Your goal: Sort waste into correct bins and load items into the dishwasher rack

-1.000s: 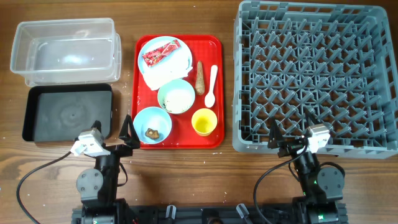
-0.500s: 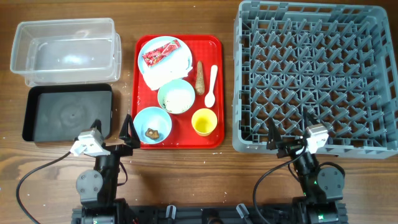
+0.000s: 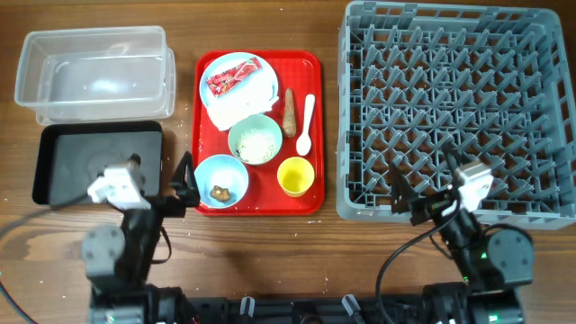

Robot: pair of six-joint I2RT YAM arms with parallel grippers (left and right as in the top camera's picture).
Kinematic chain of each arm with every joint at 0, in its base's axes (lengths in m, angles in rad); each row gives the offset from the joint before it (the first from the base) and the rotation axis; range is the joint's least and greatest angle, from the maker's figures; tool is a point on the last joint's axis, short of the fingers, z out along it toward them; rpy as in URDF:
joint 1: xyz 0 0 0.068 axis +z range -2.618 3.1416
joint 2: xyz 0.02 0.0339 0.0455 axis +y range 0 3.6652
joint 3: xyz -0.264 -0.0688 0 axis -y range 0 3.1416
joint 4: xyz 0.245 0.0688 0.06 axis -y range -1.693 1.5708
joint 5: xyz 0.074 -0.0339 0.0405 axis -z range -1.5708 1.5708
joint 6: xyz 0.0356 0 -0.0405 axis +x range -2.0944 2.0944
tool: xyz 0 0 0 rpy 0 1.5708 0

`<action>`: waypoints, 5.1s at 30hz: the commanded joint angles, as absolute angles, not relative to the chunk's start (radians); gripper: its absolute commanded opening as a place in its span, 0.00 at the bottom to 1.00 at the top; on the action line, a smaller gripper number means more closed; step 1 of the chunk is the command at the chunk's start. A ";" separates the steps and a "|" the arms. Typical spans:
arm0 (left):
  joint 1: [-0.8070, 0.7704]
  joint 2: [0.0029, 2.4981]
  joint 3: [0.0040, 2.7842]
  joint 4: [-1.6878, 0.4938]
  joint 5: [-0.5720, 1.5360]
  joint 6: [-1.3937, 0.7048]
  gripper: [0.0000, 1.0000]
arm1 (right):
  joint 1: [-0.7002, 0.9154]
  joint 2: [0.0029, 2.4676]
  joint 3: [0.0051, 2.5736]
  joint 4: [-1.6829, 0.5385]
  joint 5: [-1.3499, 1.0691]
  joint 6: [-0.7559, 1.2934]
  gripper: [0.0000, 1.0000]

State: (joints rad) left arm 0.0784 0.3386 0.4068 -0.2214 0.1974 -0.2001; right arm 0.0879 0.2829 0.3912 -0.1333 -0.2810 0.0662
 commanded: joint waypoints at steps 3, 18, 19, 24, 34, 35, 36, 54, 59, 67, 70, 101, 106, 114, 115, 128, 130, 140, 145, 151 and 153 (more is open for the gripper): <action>0.074 0.761 0.813 -0.384 0.265 -0.094 1.00 | 0.084 0.571 0.688 -0.292 -0.302 -0.008 1.00; -0.112 1.870 1.708 -0.801 0.355 0.284 1.00 | 0.085 1.195 1.053 -0.700 -0.440 0.001 1.00; -0.122 1.893 1.708 -0.781 0.355 0.284 1.00 | 0.084 1.209 1.052 -0.704 -0.440 0.022 1.00; -0.149 2.012 1.708 -0.687 0.350 0.306 1.00 | 0.085 1.279 1.052 -0.717 -0.440 0.033 1.00; -0.149 2.215 1.707 -0.642 0.233 0.450 1.00 | 0.085 1.303 1.052 -0.722 -0.427 0.034 1.00; -0.149 2.222 1.707 -0.640 0.233 0.471 1.00 | 0.084 1.304 1.052 -0.722 -0.418 0.034 1.00; -0.149 2.231 1.707 -0.633 0.227 0.488 1.00 | 0.084 1.304 1.052 -0.722 -0.414 0.032 1.00; -0.155 2.339 1.706 -0.555 0.130 0.485 0.10 | 0.084 1.304 1.052 -0.690 -0.384 0.035 1.00; -0.155 2.327 1.706 -0.559 0.129 0.388 0.04 | 0.084 1.304 1.052 -0.690 -0.384 0.034 1.00; -0.152 2.139 1.714 -0.560 0.129 0.191 0.04 | 0.084 1.304 1.052 -0.690 -0.385 0.034 1.00; -0.134 2.027 1.714 -0.597 0.129 0.133 0.04 | 0.084 1.304 1.052 -0.690 -0.384 0.033 1.00; 0.249 1.845 1.715 -0.716 0.285 0.081 1.00 | 0.085 1.304 1.052 -0.644 -0.384 0.036 1.00; 0.115 1.799 1.715 -0.865 0.390 0.081 1.00 | 0.084 1.304 1.052 -0.645 -0.384 0.036 1.00; -0.097 1.930 1.714 -0.947 0.133 -0.150 1.00 | 0.084 1.304 1.052 -0.649 -0.384 0.036 1.00; -0.106 1.947 1.714 -0.948 0.118 -0.216 1.00 | 0.084 1.304 1.050 -0.649 -0.384 0.036 1.00; -0.123 2.151 1.712 -0.938 0.110 -0.356 1.00 | 0.084 1.304 1.033 -0.648 -0.384 0.033 1.00; -0.123 2.166 1.709 -0.944 0.110 -0.356 1.00 | 0.084 1.304 1.033 -0.648 -0.384 0.033 1.00; -0.123 2.193 1.695 -0.945 0.111 -0.352 0.80 | 0.084 1.304 1.033 -0.649 -0.384 0.034 1.00; -0.123 2.195 1.670 -0.937 0.110 -0.345 0.78 | 0.084 1.304 1.033 -0.648 -0.384 0.034 1.00; -0.128 2.195 1.652 -0.932 0.110 -0.345 0.66 | 0.084 1.304 1.033 -0.649 -0.384 0.034 1.00; -0.131 2.196 1.649 -0.929 0.110 -0.345 0.63 | 0.084 1.304 1.033 -0.649 -0.384 0.033 1.00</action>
